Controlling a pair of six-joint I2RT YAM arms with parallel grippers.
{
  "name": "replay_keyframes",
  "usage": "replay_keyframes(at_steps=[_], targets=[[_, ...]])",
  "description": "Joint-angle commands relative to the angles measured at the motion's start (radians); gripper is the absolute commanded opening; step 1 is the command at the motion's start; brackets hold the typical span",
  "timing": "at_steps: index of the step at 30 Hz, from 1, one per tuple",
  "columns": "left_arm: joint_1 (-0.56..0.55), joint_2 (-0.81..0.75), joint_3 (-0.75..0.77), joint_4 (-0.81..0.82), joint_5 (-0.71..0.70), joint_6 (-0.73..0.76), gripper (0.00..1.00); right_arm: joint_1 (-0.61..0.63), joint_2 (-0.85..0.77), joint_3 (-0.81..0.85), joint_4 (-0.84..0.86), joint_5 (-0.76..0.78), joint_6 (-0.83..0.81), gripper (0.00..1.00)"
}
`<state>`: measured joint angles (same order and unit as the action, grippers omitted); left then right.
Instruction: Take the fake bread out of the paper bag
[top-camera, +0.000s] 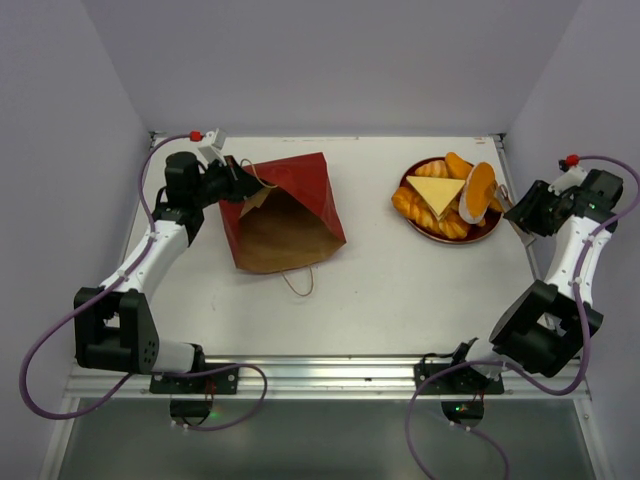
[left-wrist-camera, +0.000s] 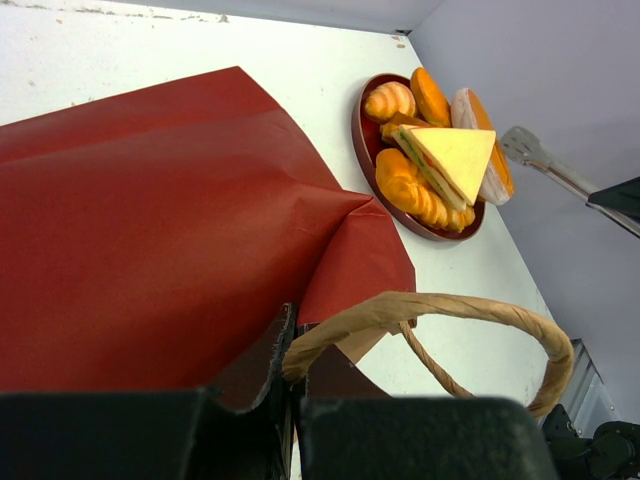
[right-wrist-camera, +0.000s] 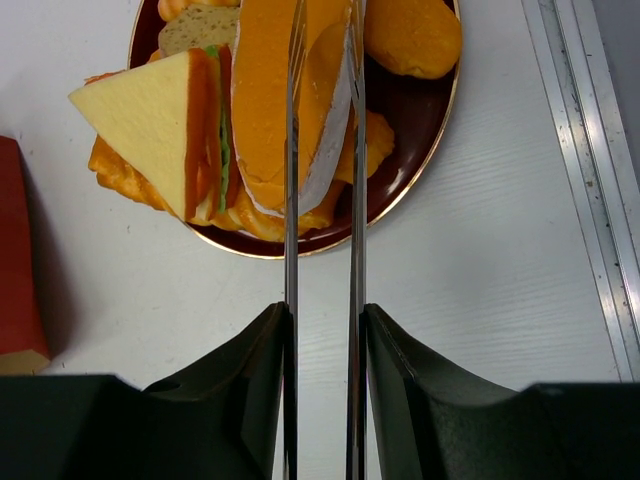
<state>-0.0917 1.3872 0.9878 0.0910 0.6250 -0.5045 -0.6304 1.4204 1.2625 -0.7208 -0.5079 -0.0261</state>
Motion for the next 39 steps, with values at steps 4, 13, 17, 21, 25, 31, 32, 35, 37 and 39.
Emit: replay_keyframes(at_steps=[4,13,17,21,25,31,32,35,37,39], targets=[[0.010,-0.020,-0.005,0.039,0.019,-0.003,0.00,-0.003,-0.040,0.040,0.040,-0.009,-0.003,0.40],[0.010,-0.024,-0.003,0.036,0.021,-0.002,0.00,-0.003,-0.124,0.057,0.031,-0.001,-0.024,0.40],[0.010,-0.024,0.000,0.032,0.019,0.000,0.00,-0.003,-0.143,0.057,0.018,-0.018,-0.037,0.39],[0.010,-0.027,0.003,0.026,0.016,0.003,0.00,-0.003,-0.170,0.046,0.009,-0.096,-0.058,0.38],[0.010,-0.033,0.008,0.018,0.015,0.003,0.00,0.018,-0.212,0.035,0.000,-0.248,-0.107,0.35],[0.010,-0.047,0.032,-0.023,0.007,0.006,0.00,0.294,-0.290,0.015,-0.034,-0.212,-0.219,0.35],[0.010,-0.051,0.037,-0.034,0.005,0.004,0.00,0.345,-0.305,-0.001,-0.025,-0.193,-0.222,0.35],[0.012,-0.057,0.060,-0.068,-0.001,0.003,0.00,0.495,-0.299,-0.032,0.020,-0.118,-0.233,0.35],[0.015,-0.059,0.086,-0.086,-0.011,0.004,0.00,0.584,-0.282,-0.054,0.053,-0.059,-0.267,0.34],[0.015,-0.057,0.109,-0.140,-0.019,0.007,0.00,0.693,-0.259,-0.106,0.099,-0.003,-0.313,0.34]])
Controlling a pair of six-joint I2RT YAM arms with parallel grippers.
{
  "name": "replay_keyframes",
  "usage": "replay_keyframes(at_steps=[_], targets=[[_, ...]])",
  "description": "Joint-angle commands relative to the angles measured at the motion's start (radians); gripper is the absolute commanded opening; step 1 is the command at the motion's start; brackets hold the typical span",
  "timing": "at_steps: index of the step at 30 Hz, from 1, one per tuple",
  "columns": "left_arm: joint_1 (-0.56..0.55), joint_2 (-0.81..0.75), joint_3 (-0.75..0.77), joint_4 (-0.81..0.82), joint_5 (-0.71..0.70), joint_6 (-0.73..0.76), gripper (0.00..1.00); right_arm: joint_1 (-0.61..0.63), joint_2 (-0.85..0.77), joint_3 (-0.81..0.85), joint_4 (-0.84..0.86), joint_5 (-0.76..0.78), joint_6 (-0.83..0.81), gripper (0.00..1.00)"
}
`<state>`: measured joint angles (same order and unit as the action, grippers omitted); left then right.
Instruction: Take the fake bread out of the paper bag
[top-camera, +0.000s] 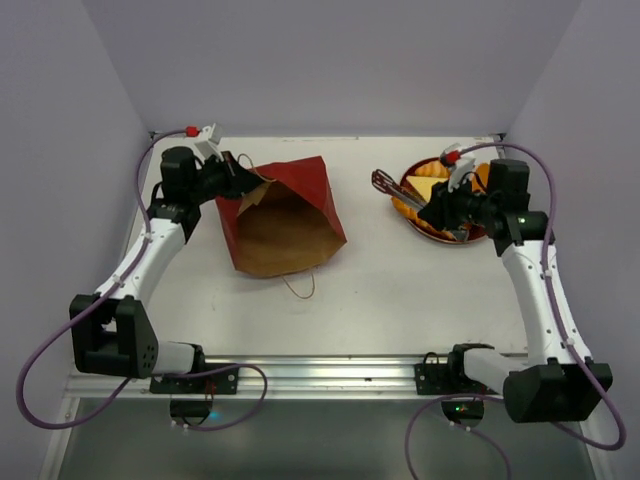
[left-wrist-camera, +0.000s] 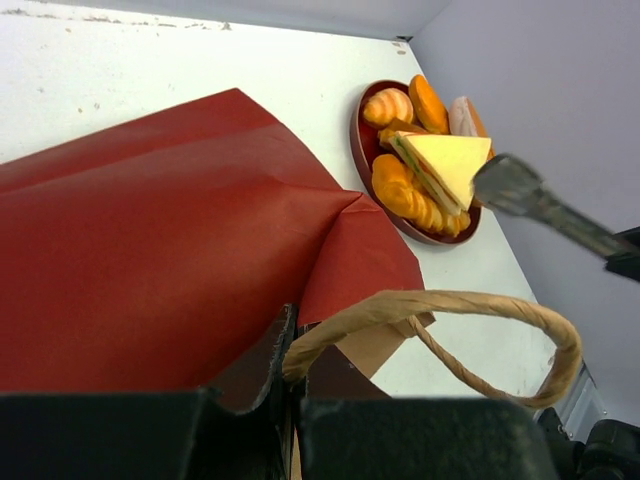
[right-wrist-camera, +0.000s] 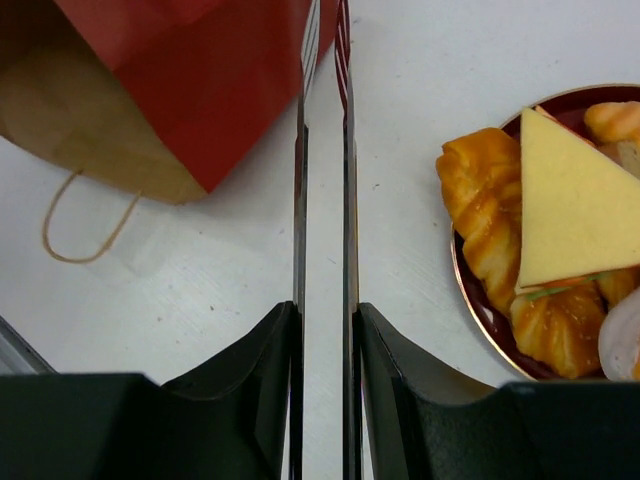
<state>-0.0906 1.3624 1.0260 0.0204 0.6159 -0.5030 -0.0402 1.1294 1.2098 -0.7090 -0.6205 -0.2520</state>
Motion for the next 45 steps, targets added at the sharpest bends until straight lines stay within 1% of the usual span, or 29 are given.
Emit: replay_keyframes(at_steps=[1,2,3,5,6,9,12,16,18,20,22,23,25,26,28,29,30,33,35,36,37,38,43,44,45], targets=[[0.017,-0.032,0.078,-0.077,-0.010,0.003,0.00,0.135,0.036,-0.079,0.117,0.172,-0.102,0.35],[0.018,-0.031,0.097,-0.085,-0.010,0.001,0.00,0.167,0.038,-0.107,0.146,0.204,-0.119,0.35],[0.019,-0.029,0.104,-0.102,-0.011,-0.003,0.00,0.224,0.041,-0.169,0.214,0.234,-0.136,0.35],[0.020,-0.025,0.124,-0.117,-0.010,-0.009,0.00,0.269,0.050,-0.260,0.288,0.315,-0.170,0.35],[0.020,-0.023,0.132,-0.125,-0.010,-0.015,0.00,0.299,0.058,-0.280,0.346,0.332,-0.181,0.35],[0.022,-0.022,0.151,-0.135,-0.012,-0.032,0.00,0.329,0.087,-0.346,0.446,0.375,-0.179,0.35],[0.025,-0.020,0.164,-0.149,-0.018,-0.038,0.00,0.352,0.113,-0.375,0.494,0.401,-0.179,0.35],[0.026,-0.020,0.181,-0.152,-0.013,-0.054,0.00,0.370,0.154,-0.395,0.508,0.404,-0.188,0.36],[0.026,-0.019,0.190,-0.151,-0.005,-0.065,0.00,0.379,0.184,-0.409,0.519,0.412,-0.197,0.38],[0.029,-0.019,0.204,-0.154,-0.002,-0.069,0.00,0.381,0.211,-0.402,0.514,0.413,-0.202,0.41],[0.029,-0.017,0.223,-0.162,-0.001,-0.068,0.00,0.382,0.266,-0.382,0.462,0.406,-0.216,0.42],[0.029,-0.017,0.229,-0.169,-0.001,-0.063,0.00,0.382,0.308,-0.363,0.436,0.410,-0.217,0.44],[0.032,-0.014,0.252,-0.184,-0.002,-0.054,0.00,0.382,0.340,-0.354,0.422,0.416,-0.222,0.47],[0.032,-0.011,0.258,-0.198,-0.004,-0.046,0.00,0.382,0.352,-0.351,0.416,0.416,-0.225,0.52],[0.037,-0.013,0.266,-0.208,-0.002,-0.043,0.00,0.382,0.380,-0.348,0.404,0.409,-0.233,0.55],[0.040,-0.013,0.272,-0.208,0.001,-0.042,0.00,0.381,0.386,-0.346,0.390,0.406,-0.236,0.58],[0.041,-0.013,0.273,-0.209,0.004,-0.042,0.00,0.382,0.401,-0.342,0.381,0.400,-0.246,0.63],[0.048,-0.013,0.286,-0.217,0.010,-0.040,0.00,0.382,0.400,-0.334,0.364,0.403,-0.254,0.67],[0.052,-0.011,0.293,-0.221,0.012,-0.040,0.00,0.381,0.373,-0.334,0.356,0.395,-0.260,0.73],[0.054,-0.009,0.295,-0.223,0.016,-0.040,0.00,0.381,0.359,-0.335,0.355,0.389,-0.269,0.83],[0.054,-0.006,0.298,-0.227,0.018,-0.039,0.00,0.381,0.328,-0.340,0.353,0.384,-0.276,0.97],[0.055,-0.003,0.299,-0.231,0.018,-0.035,0.00,0.381,0.310,-0.342,0.349,0.381,-0.285,0.99],[0.058,0.010,0.312,-0.244,0.031,-0.031,0.00,0.379,0.178,-0.360,0.326,0.357,-0.409,0.99],[0.060,0.012,0.315,-0.246,0.034,-0.031,0.00,0.378,0.114,-0.365,0.316,0.341,-0.479,0.99],[0.060,0.014,0.322,-0.246,0.035,-0.029,0.00,0.376,0.074,-0.369,0.306,0.271,-0.530,0.99]])
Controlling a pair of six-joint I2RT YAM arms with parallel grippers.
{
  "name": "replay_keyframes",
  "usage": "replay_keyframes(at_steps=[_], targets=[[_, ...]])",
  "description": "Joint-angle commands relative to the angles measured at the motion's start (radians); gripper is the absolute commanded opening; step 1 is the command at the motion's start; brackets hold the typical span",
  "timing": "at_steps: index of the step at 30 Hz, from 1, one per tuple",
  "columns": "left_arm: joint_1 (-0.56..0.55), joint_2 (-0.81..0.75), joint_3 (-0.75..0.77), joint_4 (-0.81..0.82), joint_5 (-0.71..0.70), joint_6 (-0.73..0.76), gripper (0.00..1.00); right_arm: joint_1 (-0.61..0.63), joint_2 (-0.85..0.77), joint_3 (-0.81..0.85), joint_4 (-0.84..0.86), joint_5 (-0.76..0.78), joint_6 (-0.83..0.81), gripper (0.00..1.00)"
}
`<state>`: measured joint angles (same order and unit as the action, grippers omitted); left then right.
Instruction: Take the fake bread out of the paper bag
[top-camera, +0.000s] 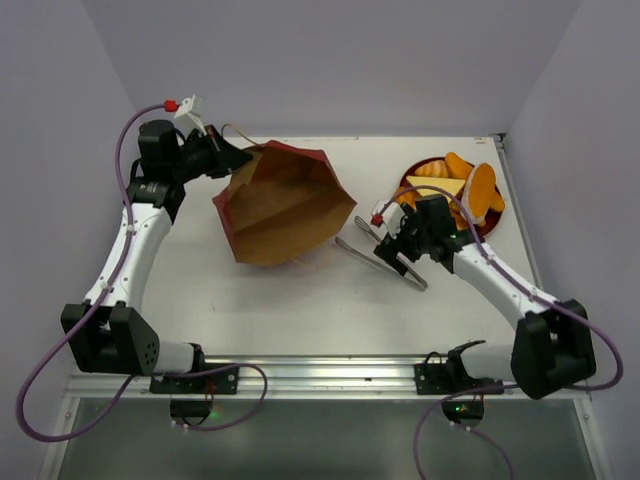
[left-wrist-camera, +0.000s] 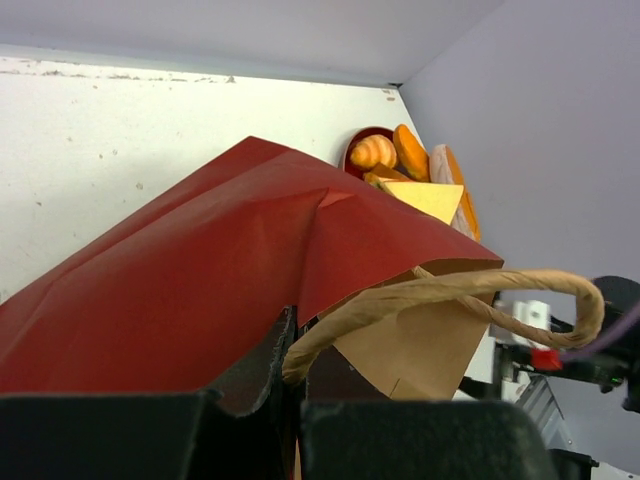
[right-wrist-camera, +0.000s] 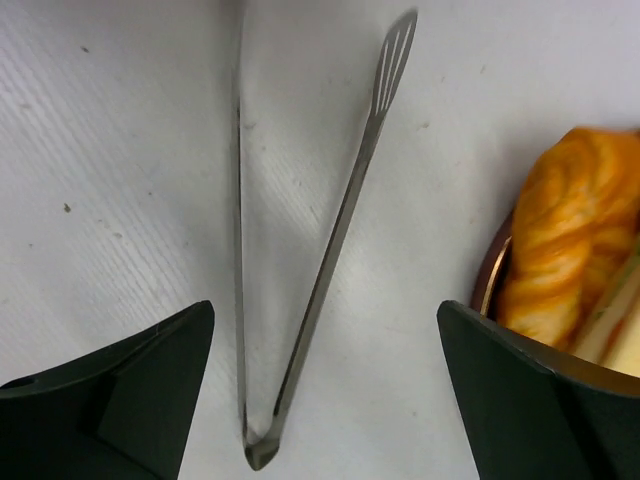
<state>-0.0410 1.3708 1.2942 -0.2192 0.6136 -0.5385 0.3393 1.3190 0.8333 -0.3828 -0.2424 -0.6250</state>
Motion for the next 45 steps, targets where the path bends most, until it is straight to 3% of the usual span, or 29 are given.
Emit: replay_keyframes(at_steps=[1,3,5,8,12,15,20,25,32,35,39,41,43,45], targets=[[0.010,0.010,0.057,-0.009,0.038,0.006,0.00,-0.006,-0.159,-0.011,-0.034,-0.157,-0.217,0.99],[0.010,0.014,0.065,-0.012,0.040,0.006,0.00,-0.006,-0.277,-0.020,-0.083,-0.268,-0.420,0.99],[0.012,0.019,0.073,-0.017,0.038,0.006,0.00,-0.006,-0.213,0.146,-0.343,-0.417,-0.566,0.99],[0.013,0.027,0.077,-0.019,0.035,0.006,0.00,-0.005,-0.190,0.275,-0.483,-0.558,-0.715,0.98],[0.012,0.034,0.091,-0.040,0.035,0.014,0.00,-0.003,-0.132,0.527,-0.596,-0.627,-0.723,0.91],[0.012,0.042,0.103,-0.039,0.046,0.009,0.00,0.015,-0.104,0.622,-0.643,-0.641,-0.725,0.90],[0.012,0.042,0.102,-0.032,0.060,-0.009,0.00,0.179,-0.023,0.693,-0.593,-0.500,-0.708,0.89],[0.012,0.040,0.102,-0.039,0.070,-0.012,0.00,0.387,0.077,0.690,-0.555,-0.215,-0.732,0.89],[0.012,0.040,0.109,-0.039,0.086,-0.021,0.00,0.503,0.172,0.659,-0.460,0.047,-0.736,0.87],[0.012,0.043,0.111,-0.035,0.089,-0.023,0.00,0.504,0.190,0.652,-0.426,0.117,-0.729,0.75],[0.012,0.047,0.114,-0.032,0.084,-0.023,0.00,0.504,0.207,0.652,-0.423,0.137,-0.713,0.38],[0.012,0.048,0.116,-0.032,0.077,-0.020,0.00,0.504,0.201,0.636,-0.410,0.140,-0.706,0.31],[0.013,0.048,0.114,-0.031,0.077,-0.020,0.00,0.504,0.197,0.615,-0.374,0.156,-0.702,0.07],[0.012,0.050,0.114,-0.034,0.078,-0.015,0.00,0.501,0.194,0.607,-0.346,0.166,-0.700,0.00]])
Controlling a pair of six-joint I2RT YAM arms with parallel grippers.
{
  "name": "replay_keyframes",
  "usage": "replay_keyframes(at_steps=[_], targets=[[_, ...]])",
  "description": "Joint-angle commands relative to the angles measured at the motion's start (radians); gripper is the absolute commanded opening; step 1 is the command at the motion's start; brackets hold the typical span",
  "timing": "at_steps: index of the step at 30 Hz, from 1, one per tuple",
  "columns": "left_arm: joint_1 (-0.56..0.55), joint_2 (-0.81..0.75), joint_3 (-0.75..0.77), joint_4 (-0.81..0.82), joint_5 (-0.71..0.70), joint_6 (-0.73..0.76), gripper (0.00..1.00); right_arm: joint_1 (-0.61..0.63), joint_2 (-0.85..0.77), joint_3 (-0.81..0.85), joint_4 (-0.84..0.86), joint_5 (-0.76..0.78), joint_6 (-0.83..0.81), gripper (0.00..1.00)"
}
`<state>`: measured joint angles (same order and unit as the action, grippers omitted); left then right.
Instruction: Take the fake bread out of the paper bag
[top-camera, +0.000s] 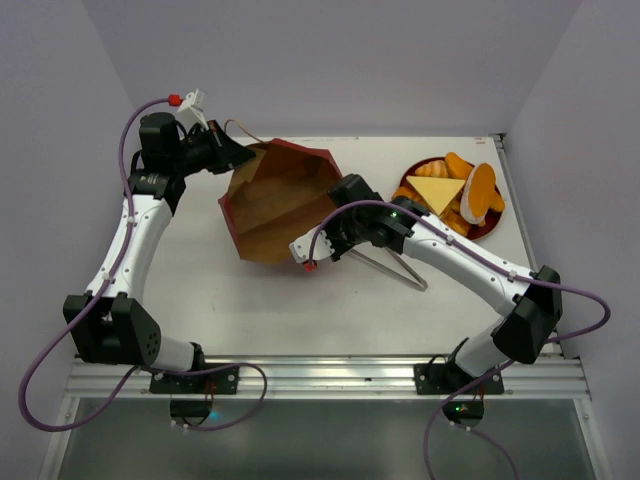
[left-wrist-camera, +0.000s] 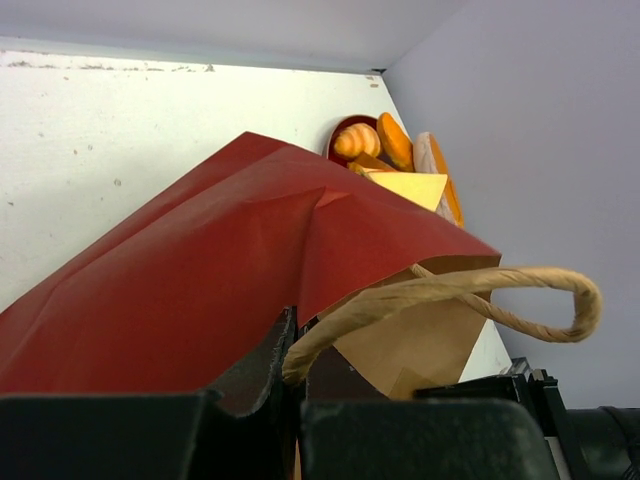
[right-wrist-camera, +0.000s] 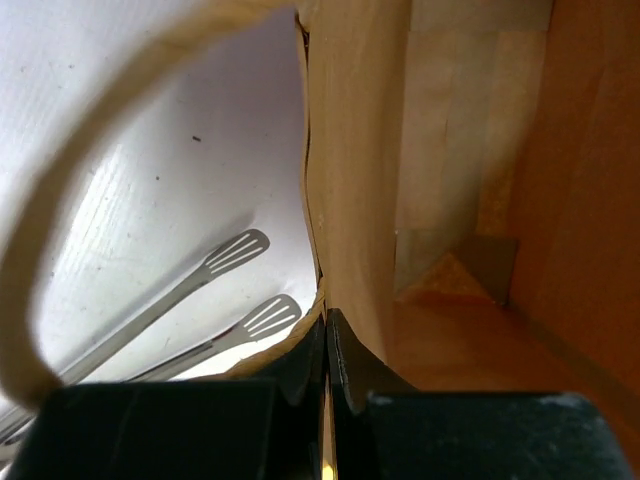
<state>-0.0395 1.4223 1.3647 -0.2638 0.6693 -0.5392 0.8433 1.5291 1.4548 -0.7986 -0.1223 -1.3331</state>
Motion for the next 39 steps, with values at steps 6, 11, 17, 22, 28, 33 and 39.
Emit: replay_keyframes(at_steps=[6,11,17,22,28,33,39], targets=[[0.010,0.009,0.051,-0.003,0.045,0.034,0.07,-0.035,0.020,0.094,0.073,0.006,0.103,0.00],[0.006,0.020,0.074,-0.002,0.001,0.123,0.60,-0.085,0.083,0.246,0.075,-0.039,0.212,0.00],[-0.066,0.070,0.172,0.032,-0.094,0.252,0.77,-0.144,0.189,0.380,0.085,-0.083,0.287,0.00],[-0.135,0.060,0.212,0.185,-0.311,0.354,0.99,-0.190,0.276,0.467,0.107,-0.125,0.350,0.00],[-0.137,0.021,0.232,0.222,-0.450,0.367,0.99,-0.213,0.391,0.568,0.131,-0.073,0.353,0.00],[-0.137,-0.108,0.070,0.229,-0.477,0.404,1.00,-0.227,0.407,0.586,0.186,-0.028,0.338,0.00],[-0.135,-0.232,-0.070,0.224,-0.488,0.392,0.99,-0.227,0.401,0.552,0.208,-0.036,0.333,0.00]])
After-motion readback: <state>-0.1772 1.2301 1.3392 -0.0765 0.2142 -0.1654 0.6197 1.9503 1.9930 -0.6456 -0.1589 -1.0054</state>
